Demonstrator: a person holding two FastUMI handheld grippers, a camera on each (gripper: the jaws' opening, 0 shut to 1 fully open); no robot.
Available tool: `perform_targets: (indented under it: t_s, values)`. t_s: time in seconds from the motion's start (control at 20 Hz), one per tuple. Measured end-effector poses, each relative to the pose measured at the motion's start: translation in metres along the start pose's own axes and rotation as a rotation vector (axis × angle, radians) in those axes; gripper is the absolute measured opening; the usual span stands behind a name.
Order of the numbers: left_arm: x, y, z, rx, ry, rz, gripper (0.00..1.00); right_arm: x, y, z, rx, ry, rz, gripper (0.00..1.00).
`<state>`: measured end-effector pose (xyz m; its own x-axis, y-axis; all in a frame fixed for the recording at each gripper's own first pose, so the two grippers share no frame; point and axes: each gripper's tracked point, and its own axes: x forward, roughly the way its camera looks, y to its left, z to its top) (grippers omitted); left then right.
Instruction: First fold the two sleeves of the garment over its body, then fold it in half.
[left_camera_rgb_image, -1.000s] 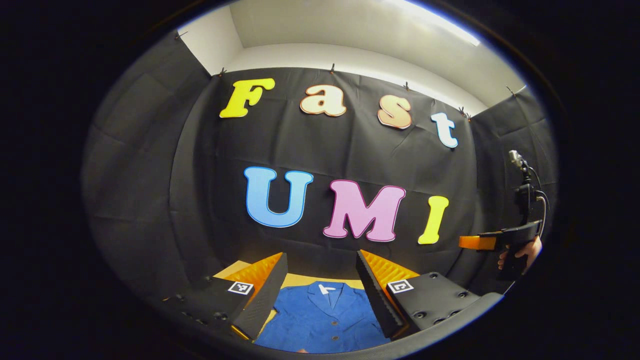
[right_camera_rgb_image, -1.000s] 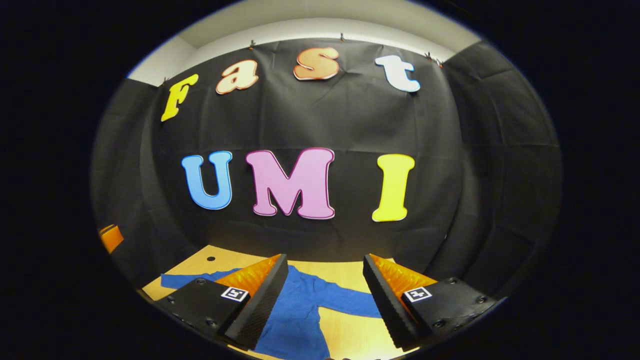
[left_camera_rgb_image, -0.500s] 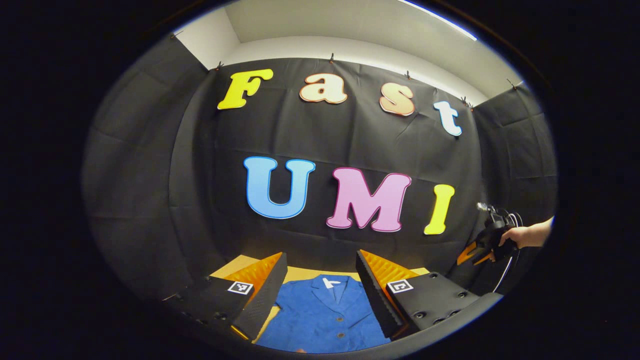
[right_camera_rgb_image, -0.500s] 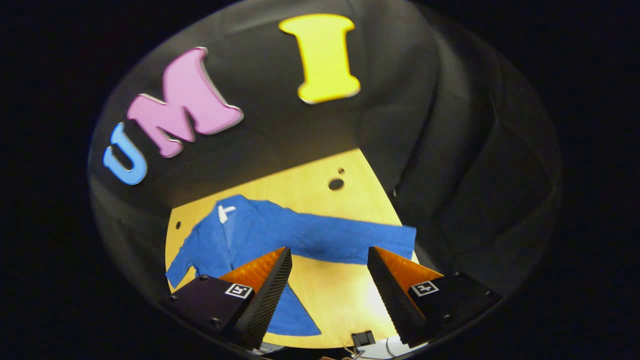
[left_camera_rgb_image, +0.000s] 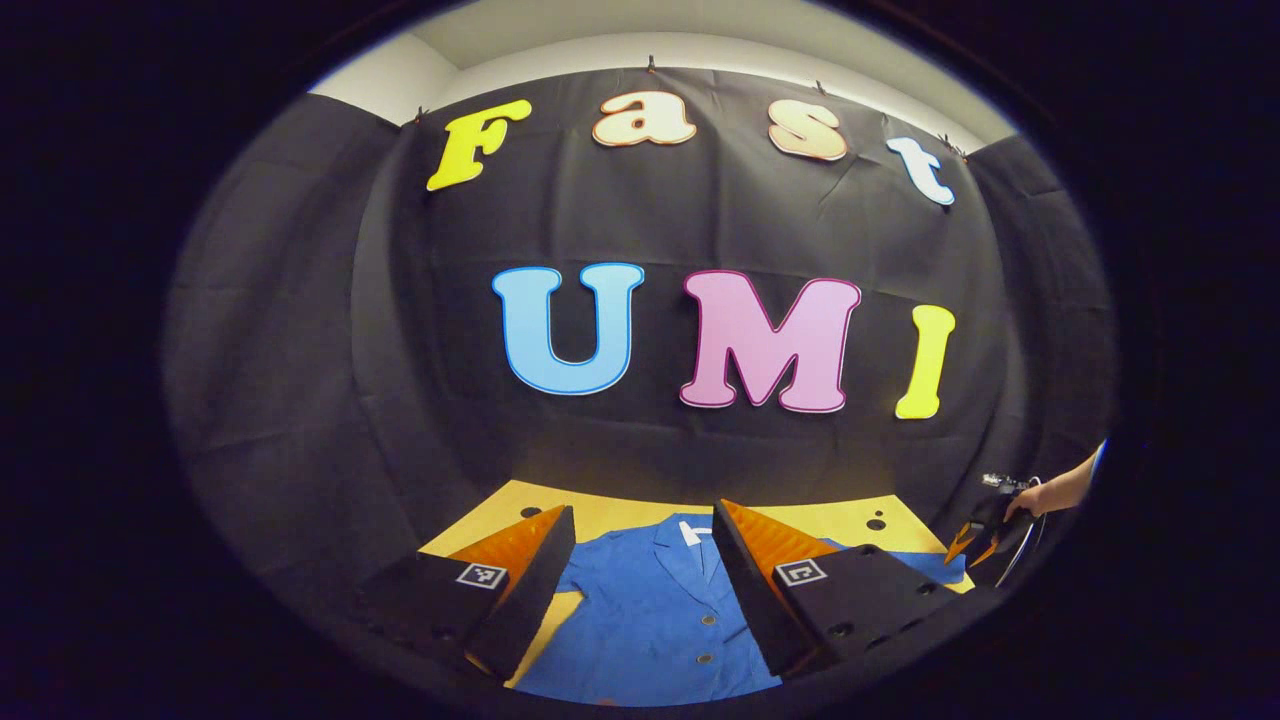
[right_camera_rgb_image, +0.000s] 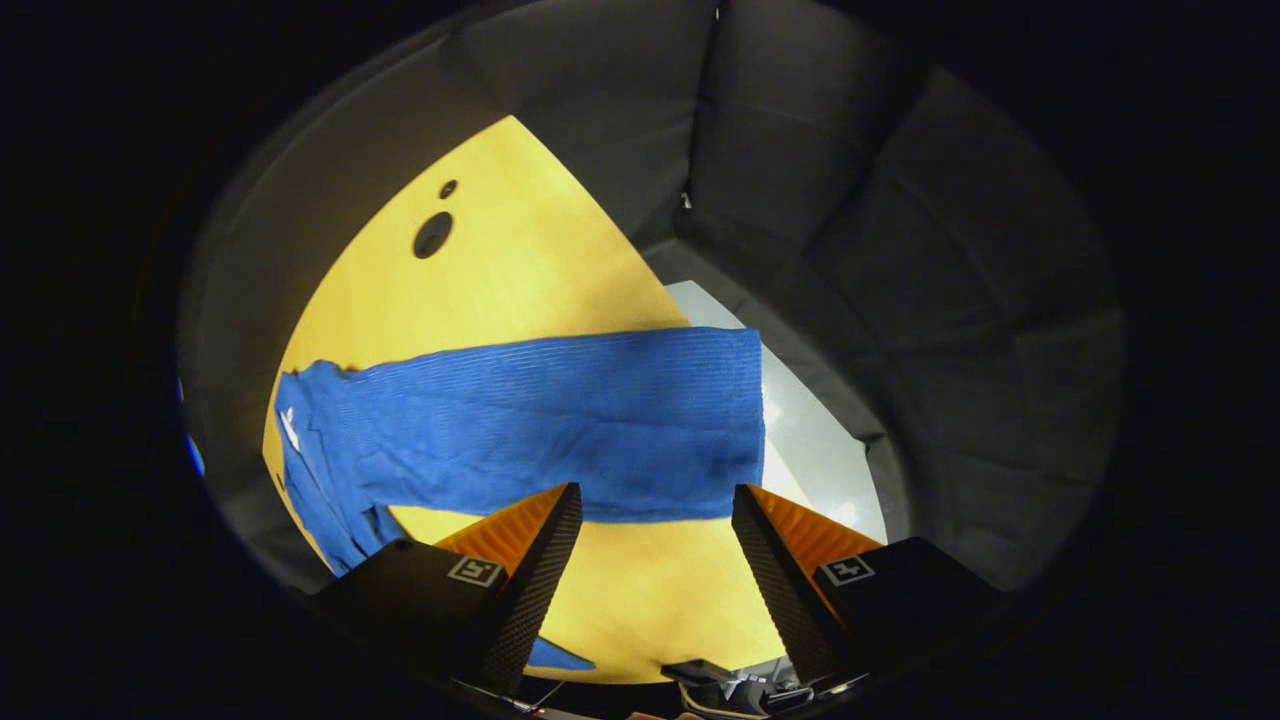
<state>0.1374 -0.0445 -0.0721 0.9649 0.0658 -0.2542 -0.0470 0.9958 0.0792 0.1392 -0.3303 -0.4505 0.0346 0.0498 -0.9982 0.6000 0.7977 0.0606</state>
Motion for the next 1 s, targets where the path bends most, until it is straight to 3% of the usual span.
perform_targets:
  t_s: [0.15, 0.3, 0.35, 0.4, 0.5, 0.6, 0.75, 1.0]
  values:
    - [0.016, -0.026, -0.007, -0.019, 0.04, -0.015, 0.8, 0.026, -0.015, -0.004, -0.056, 0.045, -0.064, 0.98]
    - [0.029, -0.047, -0.01, 0.012, 0.06, -0.012, 0.8, 0.019, -0.01, 0.001, -0.052, 0.037, -0.066, 1.0]
    - [0.032, -0.055, -0.011, 0.015, 0.062, -0.019, 0.8, 0.02, -0.009, 0.002, -0.047, 0.03, -0.063, 0.94]
    - [0.033, -0.063, -0.012, 0.012, 0.063, -0.028, 0.8, 0.022, -0.005, 0.001, -0.052, 0.035, -0.051, 0.94]
    - [0.034, -0.075, -0.013, 0.008, 0.071, -0.044, 0.8, 0.025, 0.007, 0.005, -0.04, 0.02, -0.013, 0.51]
    - [0.032, -0.082, -0.013, 0.027, 0.07, -0.063, 0.8, 0.025, 0.009, 0.004, -0.047, 0.005, -0.027, 0.08]
    - [0.026, -0.076, -0.008, 0.059, 0.051, -0.065, 0.8, 0.013, 0.014, 0.001, -0.036, -0.015, -0.009, 0.05]
    - [0.007, -0.043, -0.009, 0.06, 0.027, -0.084, 0.8, -0.047, 0.05, 0.014, -0.085, -0.204, 0.018, 0.05]
